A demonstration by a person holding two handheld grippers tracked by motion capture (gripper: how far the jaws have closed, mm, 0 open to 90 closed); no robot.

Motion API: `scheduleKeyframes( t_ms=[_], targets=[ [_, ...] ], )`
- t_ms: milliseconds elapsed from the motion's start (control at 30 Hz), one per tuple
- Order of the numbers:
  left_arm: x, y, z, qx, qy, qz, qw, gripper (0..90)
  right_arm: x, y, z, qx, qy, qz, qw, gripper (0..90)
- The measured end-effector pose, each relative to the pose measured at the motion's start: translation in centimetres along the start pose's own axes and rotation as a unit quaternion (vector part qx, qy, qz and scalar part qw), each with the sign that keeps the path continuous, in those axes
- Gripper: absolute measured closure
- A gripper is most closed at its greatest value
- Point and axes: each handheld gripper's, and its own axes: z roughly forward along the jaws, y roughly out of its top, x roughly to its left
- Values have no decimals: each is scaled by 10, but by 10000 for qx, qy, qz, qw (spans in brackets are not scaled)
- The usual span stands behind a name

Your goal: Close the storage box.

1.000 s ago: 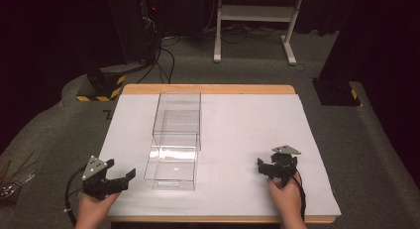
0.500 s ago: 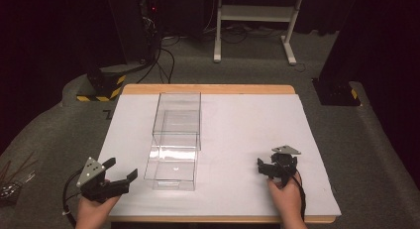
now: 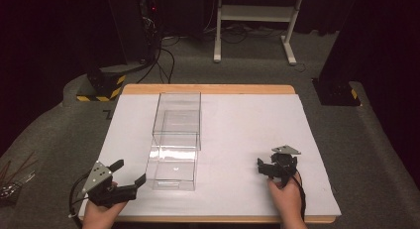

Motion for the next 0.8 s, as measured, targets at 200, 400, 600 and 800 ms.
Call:
scheduleKeyframes(
  t_ms=[200, 400, 600, 800],
  targets=[
    [-7, -5, 7, 110, -44, 156, 9998, 64, 0, 0, 0, -1, 3, 1, 10000, 127],
    [-7, -12, 12, 208, -85, 177, 9996, 45, 0, 0, 0, -1, 6, 2, 10000, 127],
    [-6, -22, 16, 298, -75, 135, 9994, 45, 0, 0, 0, -3, 6, 3, 10000, 127],
    [-10, -29, 23, 450, -130, 197, 9987, 88, 0, 0, 0, -4, 14, 3, 10000, 127]
  ],
)
